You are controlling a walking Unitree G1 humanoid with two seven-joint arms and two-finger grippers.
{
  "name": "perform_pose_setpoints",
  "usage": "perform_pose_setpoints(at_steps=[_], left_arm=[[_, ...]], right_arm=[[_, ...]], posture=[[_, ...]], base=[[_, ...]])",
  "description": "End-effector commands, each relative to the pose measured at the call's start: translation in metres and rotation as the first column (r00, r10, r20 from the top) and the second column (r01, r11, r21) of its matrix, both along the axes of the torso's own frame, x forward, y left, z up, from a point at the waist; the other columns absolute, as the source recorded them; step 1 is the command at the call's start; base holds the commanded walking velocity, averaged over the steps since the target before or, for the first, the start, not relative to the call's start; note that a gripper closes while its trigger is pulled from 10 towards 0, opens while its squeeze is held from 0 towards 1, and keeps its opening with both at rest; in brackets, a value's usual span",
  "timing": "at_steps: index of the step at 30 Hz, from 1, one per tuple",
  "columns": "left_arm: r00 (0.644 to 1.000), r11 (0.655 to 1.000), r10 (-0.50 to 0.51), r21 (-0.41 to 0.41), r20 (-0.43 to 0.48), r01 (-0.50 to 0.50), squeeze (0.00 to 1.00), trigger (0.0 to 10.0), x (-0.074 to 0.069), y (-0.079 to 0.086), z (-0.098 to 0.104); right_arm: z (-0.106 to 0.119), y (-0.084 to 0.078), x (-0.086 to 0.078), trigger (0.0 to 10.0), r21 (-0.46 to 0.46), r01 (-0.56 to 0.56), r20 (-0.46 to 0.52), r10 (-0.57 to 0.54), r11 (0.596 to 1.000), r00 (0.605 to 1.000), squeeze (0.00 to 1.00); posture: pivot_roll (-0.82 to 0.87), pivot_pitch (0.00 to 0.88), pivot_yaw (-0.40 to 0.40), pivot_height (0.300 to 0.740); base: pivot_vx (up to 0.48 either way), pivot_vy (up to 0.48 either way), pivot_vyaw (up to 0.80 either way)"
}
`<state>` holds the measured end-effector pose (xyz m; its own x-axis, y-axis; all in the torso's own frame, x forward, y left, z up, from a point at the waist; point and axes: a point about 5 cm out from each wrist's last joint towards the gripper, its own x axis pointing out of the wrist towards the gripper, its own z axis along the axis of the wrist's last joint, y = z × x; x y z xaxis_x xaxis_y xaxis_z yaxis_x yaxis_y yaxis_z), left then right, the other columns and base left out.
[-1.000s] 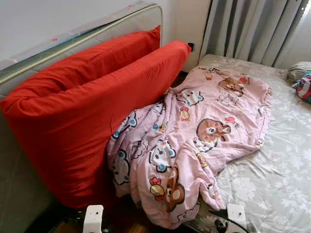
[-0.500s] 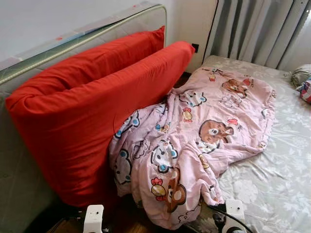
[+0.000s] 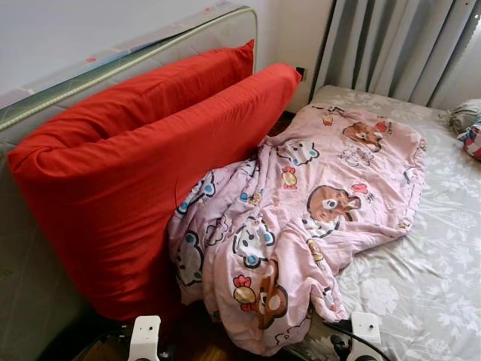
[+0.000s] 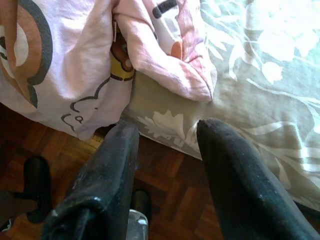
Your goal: Clean up the room
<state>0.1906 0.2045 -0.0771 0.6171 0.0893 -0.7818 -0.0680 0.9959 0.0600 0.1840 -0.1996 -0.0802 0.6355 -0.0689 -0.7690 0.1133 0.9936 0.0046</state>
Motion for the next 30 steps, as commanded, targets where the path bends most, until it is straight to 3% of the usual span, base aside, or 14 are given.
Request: perform_pose_setpoints(at_steps=[1,30], left_arm=[[1.000,1.000,0.005,-0.008,-0.001,-0.005,0.00,10.0,-0.0008,0.0004,-0.0004],[1.000,1.000,0.001,-0.003,-0.006,-0.002,0.00,10.0,-0.0015,0.0013,-0.0006]], right_arm=[[-0.0002,0.0001,0.0003,10.0,0.003,0.002,-0.008,-0.002,1.000,1.000,0.00],[-0.0009,0.0000,-0.0012,10.0,-0.001,0.002,-0.011,-0.002,1.000,1.000,0.00]], posture=[[-0.10,0.024,-0.013,0.740],[-0.09,0.022,-0.013,0.740]], base=[[0.000,0.000,0.00],[0.000,0.000,0.00]])
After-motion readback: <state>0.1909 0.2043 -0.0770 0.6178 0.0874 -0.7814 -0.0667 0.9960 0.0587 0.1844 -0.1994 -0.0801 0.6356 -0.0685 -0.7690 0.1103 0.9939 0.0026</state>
